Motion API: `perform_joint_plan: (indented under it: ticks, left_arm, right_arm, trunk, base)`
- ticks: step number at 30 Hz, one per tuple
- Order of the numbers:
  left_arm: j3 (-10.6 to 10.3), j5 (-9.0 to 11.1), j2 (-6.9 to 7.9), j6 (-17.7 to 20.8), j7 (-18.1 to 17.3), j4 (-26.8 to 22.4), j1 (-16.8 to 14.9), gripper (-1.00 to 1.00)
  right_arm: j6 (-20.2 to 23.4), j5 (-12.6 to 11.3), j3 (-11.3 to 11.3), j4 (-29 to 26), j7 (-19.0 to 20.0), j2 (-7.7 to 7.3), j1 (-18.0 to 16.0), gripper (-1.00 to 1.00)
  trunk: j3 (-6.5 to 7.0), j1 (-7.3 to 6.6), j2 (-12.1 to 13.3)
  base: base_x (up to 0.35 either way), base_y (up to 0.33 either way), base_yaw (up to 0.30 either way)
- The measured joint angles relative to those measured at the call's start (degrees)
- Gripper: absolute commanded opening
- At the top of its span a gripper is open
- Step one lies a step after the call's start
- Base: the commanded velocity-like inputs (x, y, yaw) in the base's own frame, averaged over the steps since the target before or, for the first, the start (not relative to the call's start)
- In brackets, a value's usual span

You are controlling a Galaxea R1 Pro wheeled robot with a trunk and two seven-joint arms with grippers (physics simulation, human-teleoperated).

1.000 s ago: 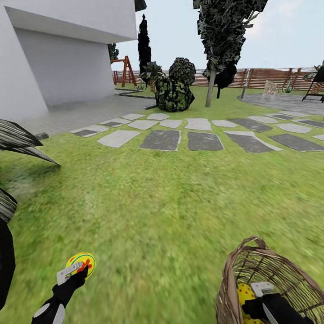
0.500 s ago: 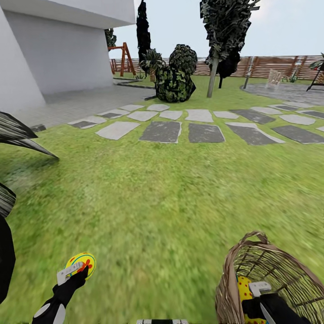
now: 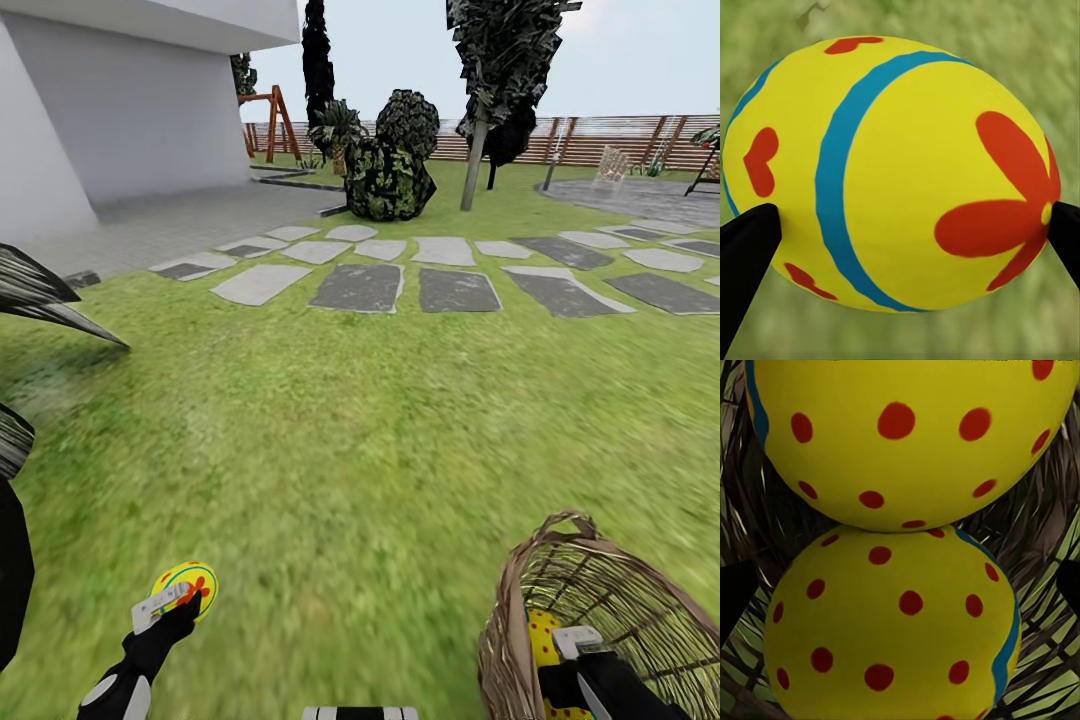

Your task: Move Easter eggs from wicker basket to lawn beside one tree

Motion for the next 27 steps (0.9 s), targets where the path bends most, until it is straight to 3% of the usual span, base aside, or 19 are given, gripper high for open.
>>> perform_joint_plan:
  ticks: [19,27]
  left_arm:
    - [0.0,0.0,-0.03,-0.1,0.0,0.0,0.0,-1.00]
    - [0.0,0.0,-0.03,-0.1,0.0,0.1,0.0,-1.00]
  right_arm:
    - [0.0,-0.1,-0.2,-0.2,0.0,-0.60,0.0,1.00]
    - [0.0,-0.1,-0.2,-0.1,0.0,-0.62,0.0,1.00]
  trunk:
    - [-3.76,0.44,-0.2]
    - [-3.77,0.44,-0.2]
  base:
    - [0.000,0.000,0.000]
    - [0.000,0.000,0.000]
